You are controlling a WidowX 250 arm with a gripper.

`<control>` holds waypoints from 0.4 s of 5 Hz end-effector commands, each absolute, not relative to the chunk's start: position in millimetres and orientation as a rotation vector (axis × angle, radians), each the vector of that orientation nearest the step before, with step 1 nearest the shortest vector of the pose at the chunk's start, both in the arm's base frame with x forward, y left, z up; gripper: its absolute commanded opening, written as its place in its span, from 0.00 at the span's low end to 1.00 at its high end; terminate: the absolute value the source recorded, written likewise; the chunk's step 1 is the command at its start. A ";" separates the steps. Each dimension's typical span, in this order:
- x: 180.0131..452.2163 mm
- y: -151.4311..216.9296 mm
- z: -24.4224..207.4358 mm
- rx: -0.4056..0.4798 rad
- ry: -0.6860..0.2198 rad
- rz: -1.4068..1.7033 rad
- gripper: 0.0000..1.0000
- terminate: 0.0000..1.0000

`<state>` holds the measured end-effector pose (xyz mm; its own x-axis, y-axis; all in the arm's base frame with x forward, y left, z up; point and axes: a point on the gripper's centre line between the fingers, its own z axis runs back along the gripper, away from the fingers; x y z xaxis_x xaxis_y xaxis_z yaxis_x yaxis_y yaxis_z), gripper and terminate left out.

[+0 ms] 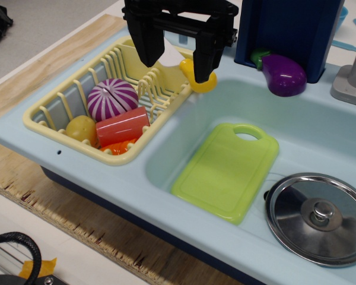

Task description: Put knife on cutting board

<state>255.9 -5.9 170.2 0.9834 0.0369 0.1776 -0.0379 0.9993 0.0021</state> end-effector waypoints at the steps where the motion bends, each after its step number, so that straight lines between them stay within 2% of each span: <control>1: 255.9 -5.9 170.2 0.005 -0.178 0.038 1.00 0.00; 2: 267.8 -5.1 175.6 0.034 -0.185 0.113 1.00 0.00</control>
<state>272.7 -5.4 168.0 0.9768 0.1503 0.1523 -0.1540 0.9880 0.0126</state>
